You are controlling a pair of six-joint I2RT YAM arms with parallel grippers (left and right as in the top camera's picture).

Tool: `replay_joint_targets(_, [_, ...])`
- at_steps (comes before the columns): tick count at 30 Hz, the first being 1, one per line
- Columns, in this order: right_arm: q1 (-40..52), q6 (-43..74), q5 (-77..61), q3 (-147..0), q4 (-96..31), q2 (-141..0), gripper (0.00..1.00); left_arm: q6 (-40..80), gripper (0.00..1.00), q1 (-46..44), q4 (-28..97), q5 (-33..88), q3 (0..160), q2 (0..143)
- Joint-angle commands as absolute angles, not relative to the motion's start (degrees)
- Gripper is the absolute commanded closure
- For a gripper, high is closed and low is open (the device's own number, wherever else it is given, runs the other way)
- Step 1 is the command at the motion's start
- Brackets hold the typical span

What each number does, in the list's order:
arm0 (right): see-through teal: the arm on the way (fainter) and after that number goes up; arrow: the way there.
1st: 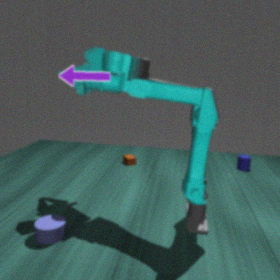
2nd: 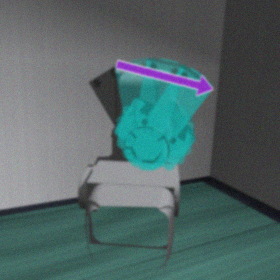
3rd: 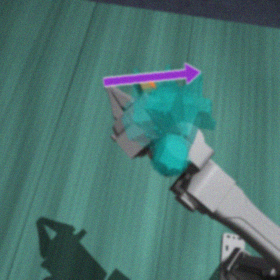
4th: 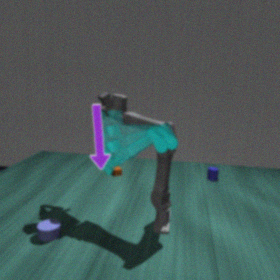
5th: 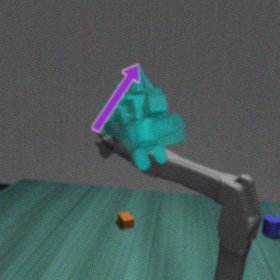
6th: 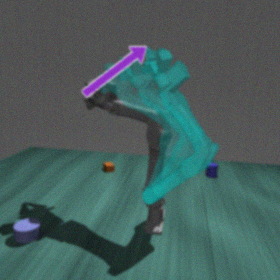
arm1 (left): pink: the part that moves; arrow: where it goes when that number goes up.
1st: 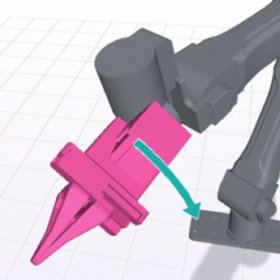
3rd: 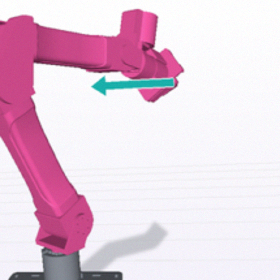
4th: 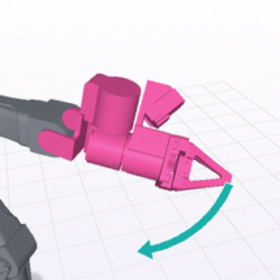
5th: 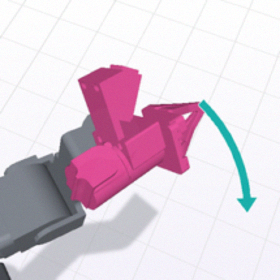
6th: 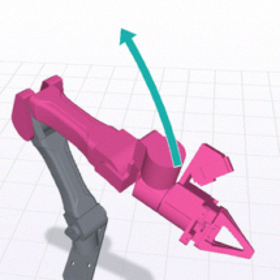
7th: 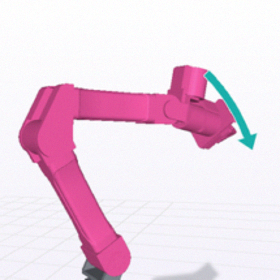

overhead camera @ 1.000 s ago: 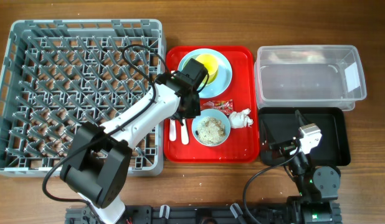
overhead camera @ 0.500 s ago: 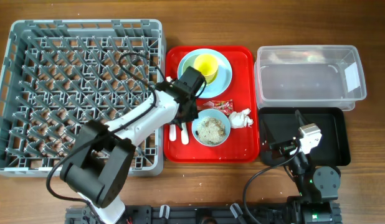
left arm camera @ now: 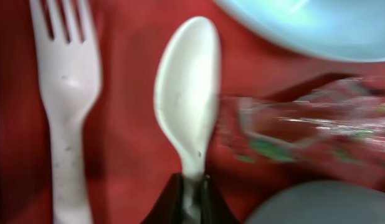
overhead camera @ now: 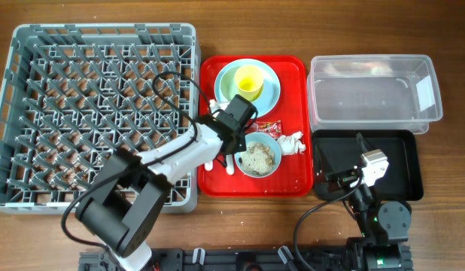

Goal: Sort waste into correct bins and load items into the dishwasher rack
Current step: 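Carry the white spoon left and insert it upright into the rack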

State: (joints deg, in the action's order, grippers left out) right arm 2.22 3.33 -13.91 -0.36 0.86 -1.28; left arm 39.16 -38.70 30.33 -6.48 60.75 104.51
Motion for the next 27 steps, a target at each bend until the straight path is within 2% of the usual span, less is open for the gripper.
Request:
replay_joint_targets(1, [2.3,3.1,-14.0,-0.3,1.2,-1.3,0.00,39.4,0.96,-39.7,32.2,-15.1,59.5,104.2])
replay_joint_targets(5, [2.3,3.2,-14.0,-0.3,1.2,-1.3,0.00,39.5,0.96,-39.6,36.8,-21.0,62.1,98.7])
replay_joint_targets(17, [2.3,3.2,-14.0,-0.3,1.2,-1.3,0.00,34.4,0.96,-38.7,45.9,-21.2,65.9,73.8])
replay_joint_targets(21, [2.3,3.2,-14.0,-0.3,1.2,-1.3,0.00,33.0,0.96,-34.8,51.4,-21.3,65.9,69.5])
replay_joint_targets(27, [2.3,3.2,-14.0,-0.3,1.2,-1.3,0.00,29.7,0.96,-27.3,56.2,-17.8,65.8,70.6])
